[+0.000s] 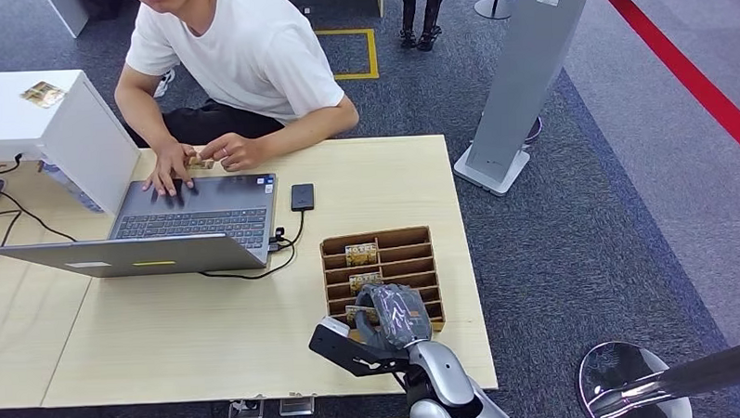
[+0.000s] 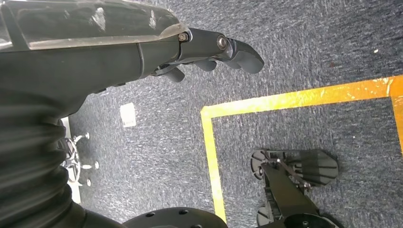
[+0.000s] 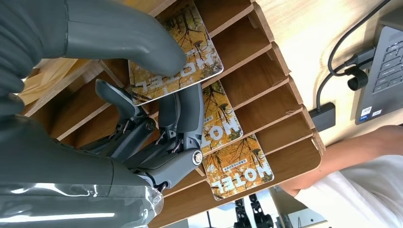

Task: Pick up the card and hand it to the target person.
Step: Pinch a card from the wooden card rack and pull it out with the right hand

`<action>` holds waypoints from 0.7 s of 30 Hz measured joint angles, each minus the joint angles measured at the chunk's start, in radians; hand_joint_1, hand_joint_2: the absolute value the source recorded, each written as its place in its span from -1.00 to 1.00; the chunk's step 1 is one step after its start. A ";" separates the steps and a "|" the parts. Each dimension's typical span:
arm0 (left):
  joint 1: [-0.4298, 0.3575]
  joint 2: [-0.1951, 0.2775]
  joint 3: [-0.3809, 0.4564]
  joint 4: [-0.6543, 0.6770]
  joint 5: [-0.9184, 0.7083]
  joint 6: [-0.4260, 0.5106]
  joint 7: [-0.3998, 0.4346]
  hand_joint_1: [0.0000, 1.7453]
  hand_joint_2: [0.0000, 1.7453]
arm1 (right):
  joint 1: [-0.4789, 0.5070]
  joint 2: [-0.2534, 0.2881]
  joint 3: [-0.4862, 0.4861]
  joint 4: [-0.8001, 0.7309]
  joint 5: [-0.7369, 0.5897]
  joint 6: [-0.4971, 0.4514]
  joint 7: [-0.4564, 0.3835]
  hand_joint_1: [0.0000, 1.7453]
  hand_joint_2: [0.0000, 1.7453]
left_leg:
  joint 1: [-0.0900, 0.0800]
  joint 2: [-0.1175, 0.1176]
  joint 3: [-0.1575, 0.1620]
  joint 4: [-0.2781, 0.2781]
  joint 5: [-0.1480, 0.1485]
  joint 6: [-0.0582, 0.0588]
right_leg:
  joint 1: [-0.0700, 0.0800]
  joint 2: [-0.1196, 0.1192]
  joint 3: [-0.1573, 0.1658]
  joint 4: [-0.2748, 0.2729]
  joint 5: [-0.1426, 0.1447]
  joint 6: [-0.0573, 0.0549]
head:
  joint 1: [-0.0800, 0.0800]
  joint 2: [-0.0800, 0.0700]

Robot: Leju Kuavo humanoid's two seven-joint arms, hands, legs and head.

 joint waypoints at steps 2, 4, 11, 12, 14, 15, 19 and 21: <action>0.000 0.000 0.000 0.000 0.001 0.006 0.001 -1.00 1.00 | 0.004 0.000 0.000 0.000 0.003 -0.029 -0.015 1.00 1.00 | 0.000 0.000 0.000 0.000 0.000 0.000 | 0.000 0.000 0.000 0.000 0.000 0.000 | 0.000 0.000; 0.001 0.000 0.000 0.000 0.001 0.010 0.002 -1.00 1.00 | 0.012 0.000 0.000 0.000 0.011 -0.084 -0.047 1.00 1.00 | 0.000 0.000 -0.001 0.000 0.000 0.000 | 0.000 0.000 0.000 0.000 0.000 0.000 | 0.000 0.000; 0.000 0.000 0.000 0.000 0.002 0.012 -0.010 -1.00 1.00 | 0.042 -0.001 -0.020 -0.038 0.028 -0.363 -0.290 1.00 1.00 | 0.000 0.000 -0.001 0.000 0.000 0.000 | 0.000 0.000 -0.001 0.000 0.000 0.000 | 0.000 0.000; 0.000 0.000 0.000 0.000 0.002 0.012 -0.011 -1.00 1.00 | 0.050 0.000 -0.028 -0.048 0.024 -0.378 -0.337 1.00 1.00 | 0.000 0.000 -0.001 0.000 0.000 0.000 | 0.000 0.000 -0.001 0.000 0.000 0.000 | 0.000 0.000; 0.000 0.000 0.000 0.000 0.002 0.012 -0.011 -1.00 1.00 | 0.066 0.006 -0.047 -0.067 0.011 -0.390 -0.411 1.00 1.00 | 0.000 0.000 -0.001 0.000 0.000 0.000 | 0.000 0.000 -0.001 0.000 0.000 0.000 | 0.000 0.000; 0.000 0.000 0.000 0.000 0.002 0.011 -0.011 -1.00 1.00 | 0.070 0.010 -0.055 -0.072 0.003 -0.391 -0.432 1.00 1.00 | 0.000 0.000 -0.001 0.000 0.000 0.000 | 0.000 0.000 -0.001 0.000 0.000 0.000 | 0.000 0.000; 0.000 0.000 0.000 0.000 0.002 0.010 -0.011 -1.00 1.00 | 0.072 0.016 -0.064 -0.076 -0.010 -0.392 -0.447 1.00 1.00 | 0.000 0.000 -0.001 0.000 0.000 0.000 | 0.000 0.000 -0.001 0.000 0.000 0.000 | -0.001 0.000; -0.001 0.000 0.000 0.000 0.001 0.008 -0.010 -1.00 1.00 | 0.057 0.017 -0.064 -0.073 -0.027 -0.357 -0.408 1.00 1.00 | 0.000 0.000 -0.001 0.000 0.000 0.000 | 0.000 0.000 0.000 0.000 0.000 0.000 | -0.001 0.000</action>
